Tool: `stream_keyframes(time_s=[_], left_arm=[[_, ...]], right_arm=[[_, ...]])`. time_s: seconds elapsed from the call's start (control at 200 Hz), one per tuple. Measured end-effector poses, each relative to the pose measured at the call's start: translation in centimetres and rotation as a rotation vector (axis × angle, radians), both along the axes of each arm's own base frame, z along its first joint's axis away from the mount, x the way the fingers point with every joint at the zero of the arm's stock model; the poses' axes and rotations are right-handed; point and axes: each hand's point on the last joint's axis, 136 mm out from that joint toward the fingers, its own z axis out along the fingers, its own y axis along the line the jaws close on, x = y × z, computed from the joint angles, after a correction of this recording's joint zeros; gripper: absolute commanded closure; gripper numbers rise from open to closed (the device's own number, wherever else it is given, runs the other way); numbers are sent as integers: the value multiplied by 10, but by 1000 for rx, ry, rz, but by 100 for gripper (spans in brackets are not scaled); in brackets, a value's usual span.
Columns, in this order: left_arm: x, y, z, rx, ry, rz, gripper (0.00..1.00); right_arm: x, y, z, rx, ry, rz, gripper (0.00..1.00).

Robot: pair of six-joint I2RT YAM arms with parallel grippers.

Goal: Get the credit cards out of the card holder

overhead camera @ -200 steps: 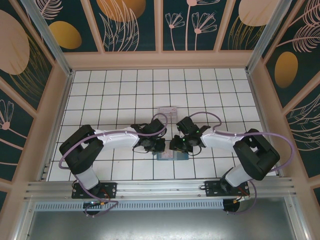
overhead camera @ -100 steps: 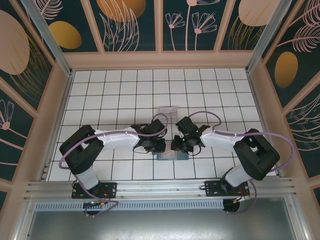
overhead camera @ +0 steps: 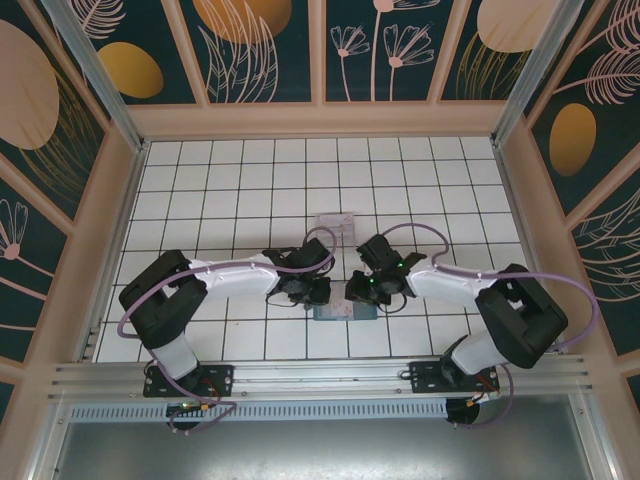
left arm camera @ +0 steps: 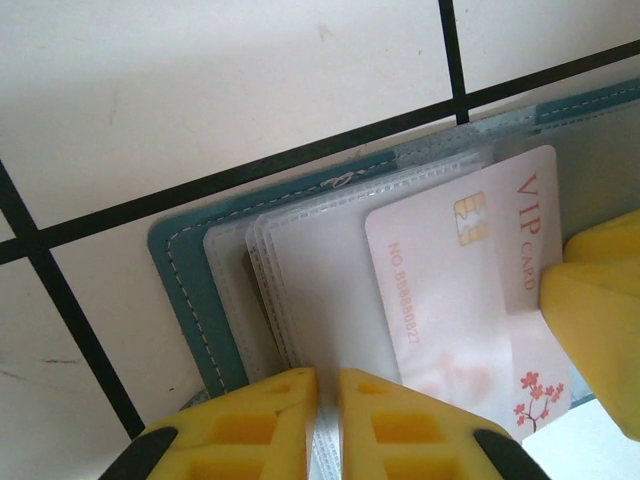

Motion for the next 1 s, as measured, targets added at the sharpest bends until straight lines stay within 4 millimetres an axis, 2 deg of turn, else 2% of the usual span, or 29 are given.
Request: stream_keyframes(time_s=[0.205, 0.586, 0.816, 1.001], left_arm=[[0, 0, 0, 4, 3, 0, 85], [0, 0, 0, 12, 8, -1, 85], [0, 0, 0, 15, 10, 0, 85], [0, 0, -1, 28, 17, -6, 85]], right_arm=[[-1, -3, 0, 78, 8, -22, 67], [-4, 11, 8, 204, 10, 21, 68], [-5, 14, 5, 219, 17, 30, 67], [-6, 15, -1, 225, 28, 36, 72]])
